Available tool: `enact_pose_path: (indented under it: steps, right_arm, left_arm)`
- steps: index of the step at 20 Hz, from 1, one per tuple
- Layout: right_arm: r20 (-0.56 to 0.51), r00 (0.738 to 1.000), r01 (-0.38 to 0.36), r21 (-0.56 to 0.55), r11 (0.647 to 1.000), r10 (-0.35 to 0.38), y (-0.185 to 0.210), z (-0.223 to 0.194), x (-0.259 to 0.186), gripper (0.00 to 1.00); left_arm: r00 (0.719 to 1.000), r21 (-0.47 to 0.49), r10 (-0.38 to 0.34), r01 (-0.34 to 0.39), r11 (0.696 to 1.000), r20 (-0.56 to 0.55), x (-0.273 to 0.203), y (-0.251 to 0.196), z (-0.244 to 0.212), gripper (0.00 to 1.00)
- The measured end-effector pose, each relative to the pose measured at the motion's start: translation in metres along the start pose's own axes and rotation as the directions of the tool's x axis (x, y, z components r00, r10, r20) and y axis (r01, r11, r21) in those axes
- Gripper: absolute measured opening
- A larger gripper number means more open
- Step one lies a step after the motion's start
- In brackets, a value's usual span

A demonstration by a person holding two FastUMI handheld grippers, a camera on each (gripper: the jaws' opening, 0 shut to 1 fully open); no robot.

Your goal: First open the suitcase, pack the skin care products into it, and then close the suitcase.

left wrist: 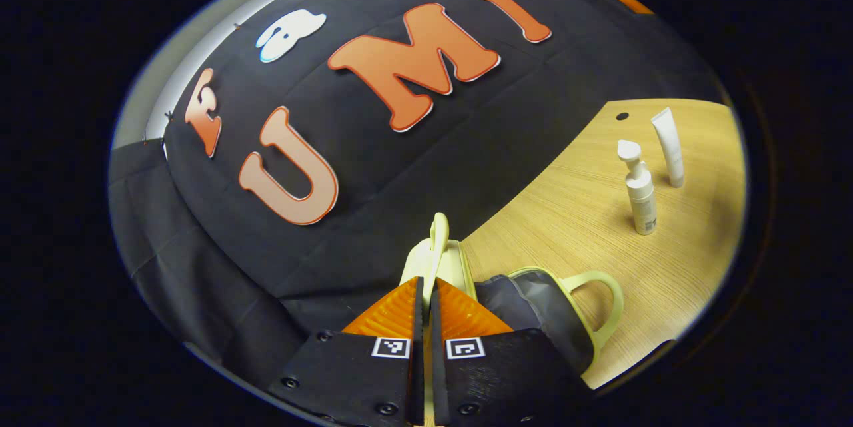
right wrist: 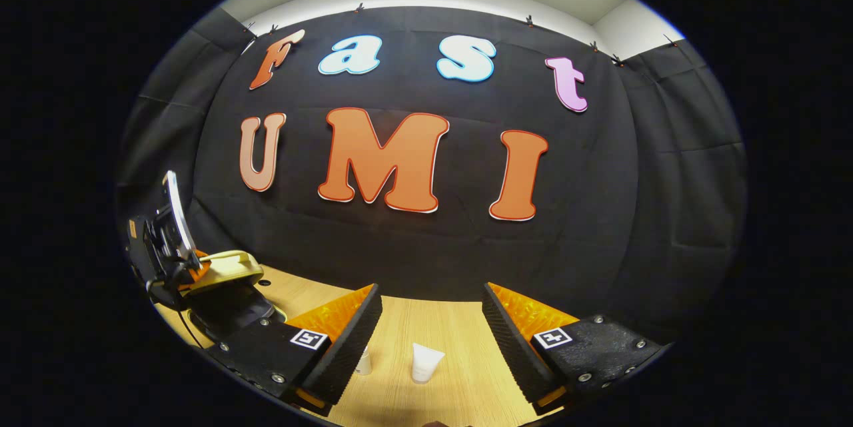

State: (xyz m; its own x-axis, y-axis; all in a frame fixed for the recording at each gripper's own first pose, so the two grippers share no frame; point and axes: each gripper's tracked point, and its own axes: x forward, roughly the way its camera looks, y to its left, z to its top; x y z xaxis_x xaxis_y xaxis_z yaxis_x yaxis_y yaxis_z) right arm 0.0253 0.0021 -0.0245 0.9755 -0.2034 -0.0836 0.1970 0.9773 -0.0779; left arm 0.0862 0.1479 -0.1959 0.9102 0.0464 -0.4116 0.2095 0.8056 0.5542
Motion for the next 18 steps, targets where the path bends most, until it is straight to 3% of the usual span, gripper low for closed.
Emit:
enact_pose_path:
  steps: [4,7,10,14,18]
  right_arm:
    - [-0.004,1.0,-0.016,-0.01,1.0,0.016,0.013,0.0,0.004,0.97]
    - [-0.007,1.0,-0.02,-0.017,1.0,0.02,0.021,0.001,0.006,0.97]
    - [-0.013,1.0,-0.012,-0.028,1.0,0.012,0.024,-0.001,0.008,0.97]
    - [-0.025,1.0,-0.005,-0.033,0.999,0.004,0.031,-0.003,0.011,0.97]
    - [-0.033,0.999,-0.003,-0.025,1.0,0.002,0.038,-0.003,0.016,0.97]
  left_arm:
    - [0.998,-0.245,0.05,-0.061,0.968,-0.05,0.005,0.056,-0.017,0.06]
    - [0.99,-0.286,0.112,-0.131,0.949,-0.082,0.015,0.104,-0.04,0.06]
    - [0.988,-0.365,0.118,-0.145,0.92,-0.094,0.017,0.133,-0.063,0.06]
    - [0.985,-0.485,0.123,-0.168,0.858,-0.124,0.025,0.173,-0.094,0.06]
    - [0.976,-0.531,0.126,-0.203,0.823,-0.177,0.032,0.194,-0.134,0.06]
